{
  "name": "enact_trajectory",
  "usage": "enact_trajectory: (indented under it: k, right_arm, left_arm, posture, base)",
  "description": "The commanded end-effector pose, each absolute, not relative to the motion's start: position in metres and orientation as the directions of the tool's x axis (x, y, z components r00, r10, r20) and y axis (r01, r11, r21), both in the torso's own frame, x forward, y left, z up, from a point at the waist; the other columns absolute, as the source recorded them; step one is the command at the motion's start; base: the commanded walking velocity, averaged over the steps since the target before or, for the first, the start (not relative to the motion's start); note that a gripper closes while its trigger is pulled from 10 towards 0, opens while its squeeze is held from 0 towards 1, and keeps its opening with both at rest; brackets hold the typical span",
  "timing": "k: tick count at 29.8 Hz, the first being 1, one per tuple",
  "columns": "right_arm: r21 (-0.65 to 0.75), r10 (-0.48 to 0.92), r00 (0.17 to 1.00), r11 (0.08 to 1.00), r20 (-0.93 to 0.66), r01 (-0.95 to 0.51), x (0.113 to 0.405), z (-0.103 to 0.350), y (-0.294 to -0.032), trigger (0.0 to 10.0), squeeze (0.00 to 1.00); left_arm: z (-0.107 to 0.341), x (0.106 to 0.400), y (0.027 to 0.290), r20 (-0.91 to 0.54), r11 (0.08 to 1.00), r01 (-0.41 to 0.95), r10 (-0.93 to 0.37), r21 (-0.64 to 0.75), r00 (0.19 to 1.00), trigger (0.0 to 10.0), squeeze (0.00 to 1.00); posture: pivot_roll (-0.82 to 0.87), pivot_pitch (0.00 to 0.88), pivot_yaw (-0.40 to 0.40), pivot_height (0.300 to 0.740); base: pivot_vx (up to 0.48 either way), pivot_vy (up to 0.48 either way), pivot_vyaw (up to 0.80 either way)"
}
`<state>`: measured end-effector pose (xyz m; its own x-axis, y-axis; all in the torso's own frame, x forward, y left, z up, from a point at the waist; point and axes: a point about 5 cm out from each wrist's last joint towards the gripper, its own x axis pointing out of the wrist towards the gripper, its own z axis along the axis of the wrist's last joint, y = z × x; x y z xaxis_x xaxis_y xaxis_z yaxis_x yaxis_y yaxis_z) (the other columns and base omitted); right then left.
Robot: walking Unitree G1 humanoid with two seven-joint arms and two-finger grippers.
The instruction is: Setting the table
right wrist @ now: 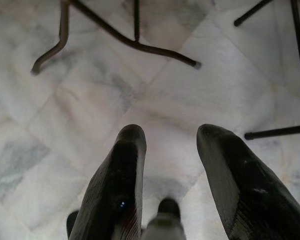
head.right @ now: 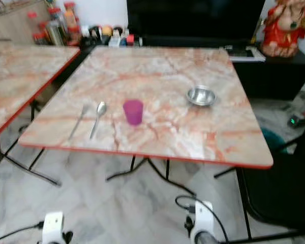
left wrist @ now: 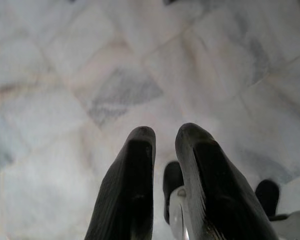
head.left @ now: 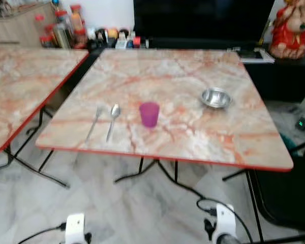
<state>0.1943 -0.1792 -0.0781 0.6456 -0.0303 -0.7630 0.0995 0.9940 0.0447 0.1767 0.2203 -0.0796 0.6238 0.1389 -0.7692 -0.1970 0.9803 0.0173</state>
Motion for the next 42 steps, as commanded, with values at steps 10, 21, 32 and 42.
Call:
enact_trajectory:
  k: [10, 21, 32, 42]
  right_arm:
    - [0.031, -0.05, 0.629, 0.993, -0.776, 0.116, 0.188, -0.081, -0.186, 10.0, 0.0]
    - [-0.009, -0.139, 0.659, 0.98, -0.739, 0.197, 0.184, -0.078, -0.207, 10.0, 0.0]
    - [-0.132, -0.54, 0.536, 0.774, -0.649, 0.62, 0.164, -0.069, -0.261, 10.0, 0.0]
    - [-0.297, -0.844, 0.482, 0.534, -0.235, 0.792, 0.212, -0.006, -0.293, 10.0, 0.0]
  left_arm:
    - [-0.078, 0.183, 0.214, -0.764, 0.981, -0.192, 0.123, -0.002, 0.634, 10.0, 0.0]
    - [-0.077, 0.184, 0.215, -0.758, 0.982, -0.188, 0.12, -0.003, 0.641, 10.0, 0.0]
    - [-0.076, 0.184, 0.218, -0.759, 0.983, -0.182, 0.119, 0.001, 0.641, 10.0, 0.0]
    - [-0.076, 0.185, 0.219, -0.754, 0.984, -0.177, 0.12, 0.004, 0.645, 10.0, 0.0]
  posture:
    - [-0.01, 0.0, 0.02, 0.728]
    - [-0.03, 0.0, 0.03, 0.728]
    - [-0.04, 0.0, 0.045, 0.728]
    - [-0.04, 0.0, 0.045, 0.728]
  base:
    - [0.221, 0.0, 0.0]
    - [0.0, 0.0, 0.0]
    - [0.0, 0.0, 0.0]
    - [0.0, 0.0, 0.0]
